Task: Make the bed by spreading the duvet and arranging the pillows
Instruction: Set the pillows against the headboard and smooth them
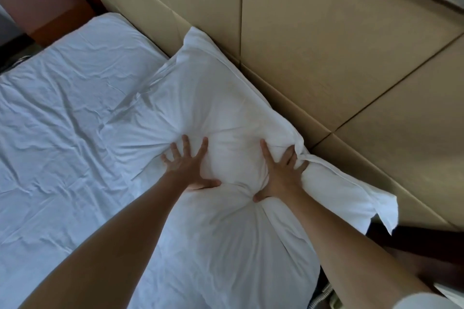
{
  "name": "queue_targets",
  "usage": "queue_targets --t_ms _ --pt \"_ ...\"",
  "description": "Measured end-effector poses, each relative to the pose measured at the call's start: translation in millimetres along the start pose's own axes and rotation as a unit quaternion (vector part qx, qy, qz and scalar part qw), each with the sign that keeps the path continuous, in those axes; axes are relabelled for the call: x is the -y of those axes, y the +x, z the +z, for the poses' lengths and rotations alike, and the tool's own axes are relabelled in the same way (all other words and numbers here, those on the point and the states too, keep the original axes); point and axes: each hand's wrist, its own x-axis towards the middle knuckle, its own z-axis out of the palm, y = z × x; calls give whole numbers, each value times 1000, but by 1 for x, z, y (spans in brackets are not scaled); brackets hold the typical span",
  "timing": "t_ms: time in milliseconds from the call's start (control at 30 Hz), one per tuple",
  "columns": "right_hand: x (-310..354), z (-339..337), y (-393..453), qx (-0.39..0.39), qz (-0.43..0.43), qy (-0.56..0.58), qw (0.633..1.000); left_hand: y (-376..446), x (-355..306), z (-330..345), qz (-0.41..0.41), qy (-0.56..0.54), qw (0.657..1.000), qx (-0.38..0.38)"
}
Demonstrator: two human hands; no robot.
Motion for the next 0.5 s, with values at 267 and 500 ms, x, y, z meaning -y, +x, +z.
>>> queue_targets --t_ms 267,500 --pt "5 21 -84 -53 97 10 994 -84 12 40 25 -2 999 24" --pt "9 30 -202 73 113 133 982 -169 16 52 95 97 991 20"
